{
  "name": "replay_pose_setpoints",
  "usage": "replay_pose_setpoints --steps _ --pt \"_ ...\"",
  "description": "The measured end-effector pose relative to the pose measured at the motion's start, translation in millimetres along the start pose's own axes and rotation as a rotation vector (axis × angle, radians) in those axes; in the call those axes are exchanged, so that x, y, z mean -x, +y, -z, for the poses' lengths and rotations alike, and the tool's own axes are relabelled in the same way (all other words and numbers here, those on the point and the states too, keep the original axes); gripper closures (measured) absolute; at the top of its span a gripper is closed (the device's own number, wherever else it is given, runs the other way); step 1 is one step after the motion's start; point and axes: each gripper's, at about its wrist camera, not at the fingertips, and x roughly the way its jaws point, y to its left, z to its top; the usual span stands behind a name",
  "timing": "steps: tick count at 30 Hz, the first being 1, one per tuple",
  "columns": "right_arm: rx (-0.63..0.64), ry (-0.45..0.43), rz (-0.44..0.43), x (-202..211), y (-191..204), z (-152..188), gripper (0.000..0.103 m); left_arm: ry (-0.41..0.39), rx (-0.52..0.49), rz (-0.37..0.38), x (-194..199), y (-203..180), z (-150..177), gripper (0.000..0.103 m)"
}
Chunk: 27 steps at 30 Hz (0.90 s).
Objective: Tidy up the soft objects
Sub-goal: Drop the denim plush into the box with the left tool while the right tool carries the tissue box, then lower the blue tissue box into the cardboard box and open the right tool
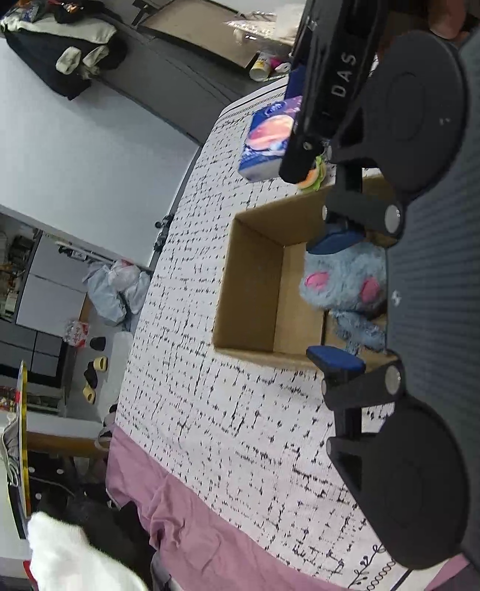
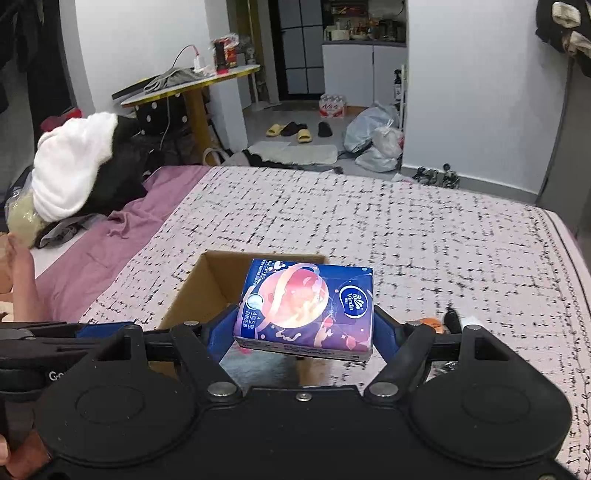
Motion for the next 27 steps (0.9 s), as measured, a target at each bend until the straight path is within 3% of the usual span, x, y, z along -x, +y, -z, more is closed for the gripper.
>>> replay_pose_setpoints --steps 13,27 --pt "-0.004 0.108 -0.064 -40 23 -14 0.03 -0.04 0.076 -0.02 11 36 -10 0.05" --pt "-0.013 0.178 -0.135 -75 41 -19 0.028 -0.018 0.128 -0.028 4 59 -10 0.05"
